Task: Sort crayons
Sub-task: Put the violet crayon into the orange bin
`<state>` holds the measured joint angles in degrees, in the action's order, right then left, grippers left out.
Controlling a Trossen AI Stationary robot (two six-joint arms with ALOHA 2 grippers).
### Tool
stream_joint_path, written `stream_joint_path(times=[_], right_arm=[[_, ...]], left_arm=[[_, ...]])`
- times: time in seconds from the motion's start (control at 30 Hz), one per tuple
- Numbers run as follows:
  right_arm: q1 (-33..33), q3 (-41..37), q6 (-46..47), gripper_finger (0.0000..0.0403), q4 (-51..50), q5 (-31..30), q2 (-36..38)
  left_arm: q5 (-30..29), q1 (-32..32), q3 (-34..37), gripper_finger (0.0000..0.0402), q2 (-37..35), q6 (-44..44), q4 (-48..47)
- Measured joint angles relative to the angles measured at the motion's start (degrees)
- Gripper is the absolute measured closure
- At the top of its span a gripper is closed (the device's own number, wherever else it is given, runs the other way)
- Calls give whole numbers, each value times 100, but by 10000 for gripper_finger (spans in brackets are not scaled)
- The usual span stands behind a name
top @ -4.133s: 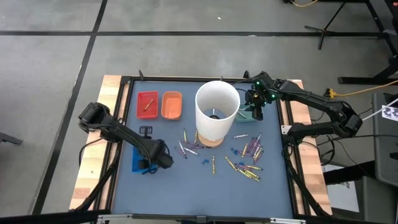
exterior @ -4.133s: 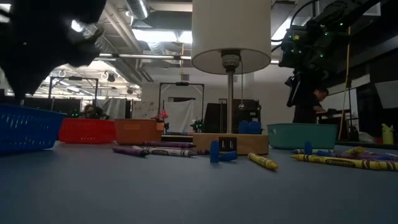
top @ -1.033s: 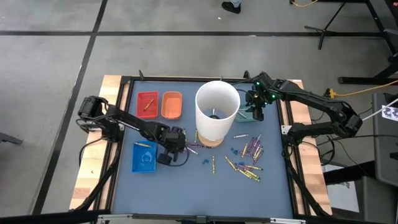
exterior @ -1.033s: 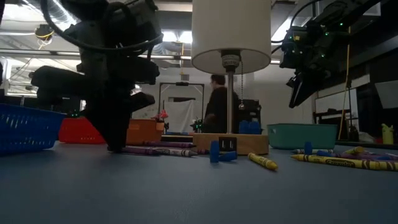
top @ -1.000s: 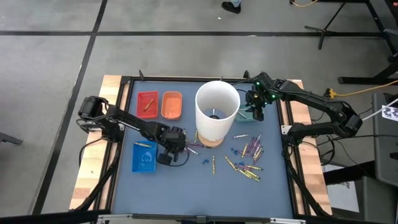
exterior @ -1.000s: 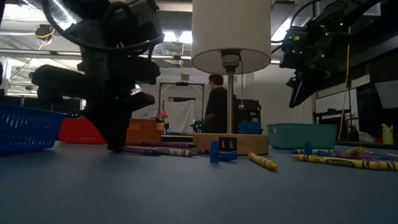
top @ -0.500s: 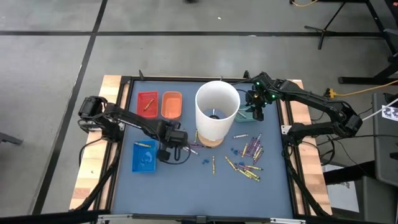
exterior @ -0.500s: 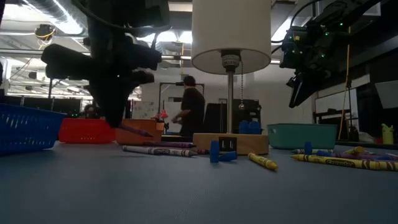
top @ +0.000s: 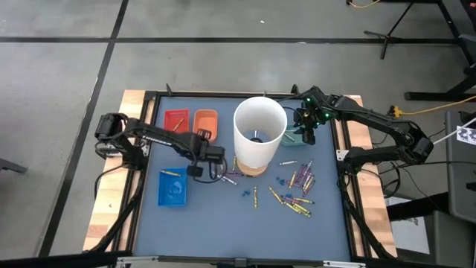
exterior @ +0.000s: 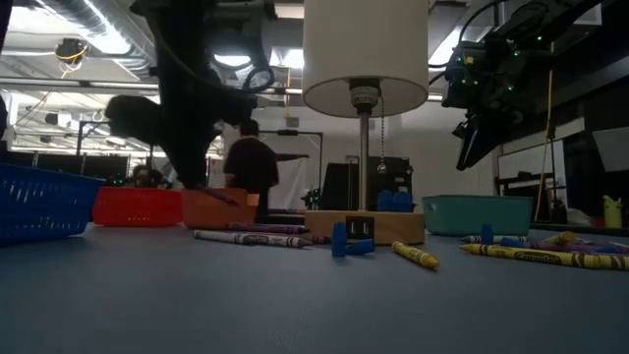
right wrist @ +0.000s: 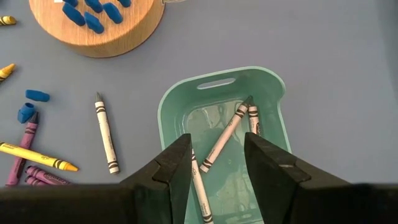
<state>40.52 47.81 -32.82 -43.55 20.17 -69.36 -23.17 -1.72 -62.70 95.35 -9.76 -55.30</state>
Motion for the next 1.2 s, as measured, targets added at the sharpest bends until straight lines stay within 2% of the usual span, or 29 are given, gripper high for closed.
stream_joint_path(times=[0.17,0.4,0.63,1.03,1.2], right_arm=[[1,0,0,255,0,1,0],[-1,0,0,255,0,0,0],[0,0,0,255,0,-1,0],[-1,0,0,255,0,-1,0],[1,0,0,255,-1,-1,0]], left_arm=[[-292,184,-5,398,-112,2,108],[-349,455,-7,398,-408,71,392],[-758,838,-11,398,-456,564,485],[-541,1531,-11,398,-454,4177,488],[-145,1705,-9,385,-454,4887,468]])
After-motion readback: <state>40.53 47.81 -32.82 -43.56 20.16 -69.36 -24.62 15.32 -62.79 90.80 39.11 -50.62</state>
